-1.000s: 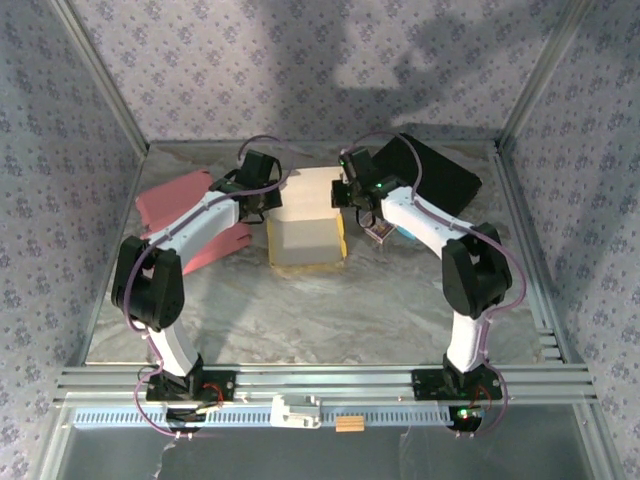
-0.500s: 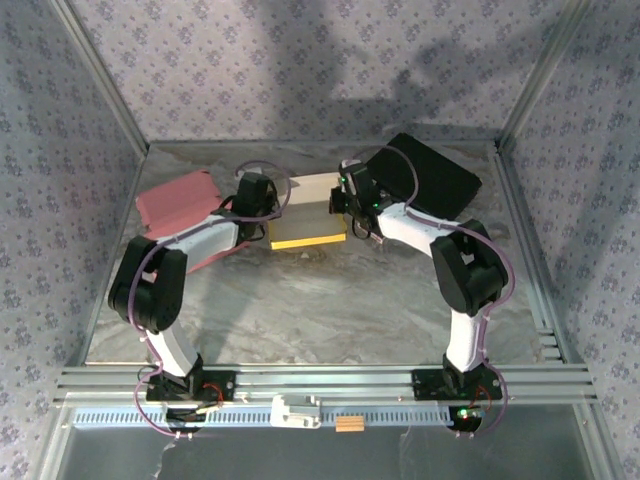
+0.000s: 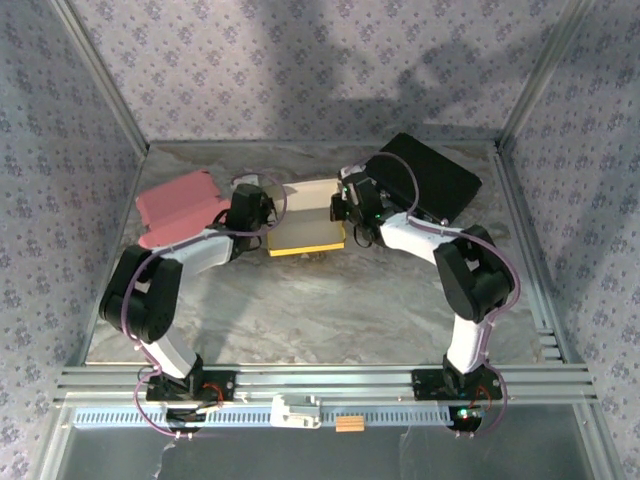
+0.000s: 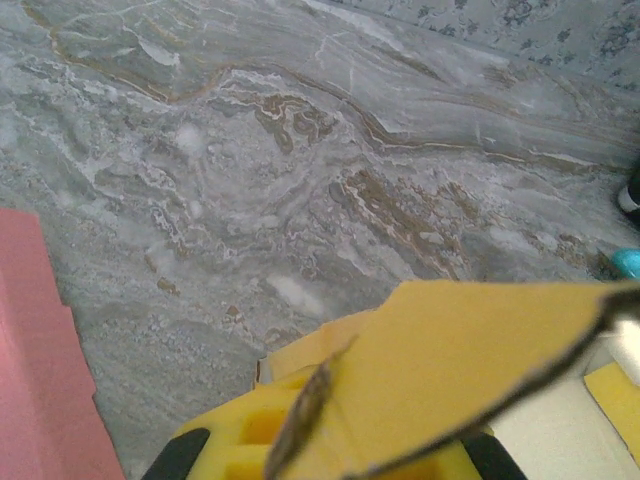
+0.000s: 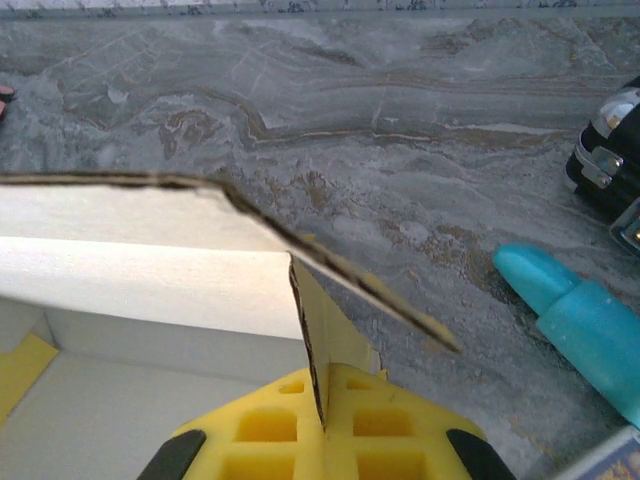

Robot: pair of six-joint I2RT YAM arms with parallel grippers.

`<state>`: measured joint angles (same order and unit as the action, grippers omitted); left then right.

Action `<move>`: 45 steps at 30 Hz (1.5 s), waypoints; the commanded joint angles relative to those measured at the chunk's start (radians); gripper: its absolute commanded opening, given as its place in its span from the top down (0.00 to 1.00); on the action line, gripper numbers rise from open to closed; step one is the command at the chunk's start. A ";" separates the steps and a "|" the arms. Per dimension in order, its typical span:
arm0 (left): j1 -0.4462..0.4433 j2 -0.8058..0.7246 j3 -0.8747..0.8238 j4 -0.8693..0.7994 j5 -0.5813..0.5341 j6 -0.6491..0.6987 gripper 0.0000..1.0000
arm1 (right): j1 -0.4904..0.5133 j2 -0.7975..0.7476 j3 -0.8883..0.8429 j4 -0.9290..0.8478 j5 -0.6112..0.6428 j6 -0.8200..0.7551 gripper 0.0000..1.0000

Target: Fold the paper box

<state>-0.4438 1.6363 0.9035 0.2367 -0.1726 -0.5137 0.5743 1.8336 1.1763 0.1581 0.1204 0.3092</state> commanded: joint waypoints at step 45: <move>-0.166 -0.056 -0.118 0.045 -0.216 0.040 1.00 | 0.081 -0.160 0.403 -0.704 -0.147 1.398 0.46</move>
<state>-0.5987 1.6043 0.8043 0.2928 -0.3733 -0.4618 0.6399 1.6119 1.5112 -0.4923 -0.0639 1.5238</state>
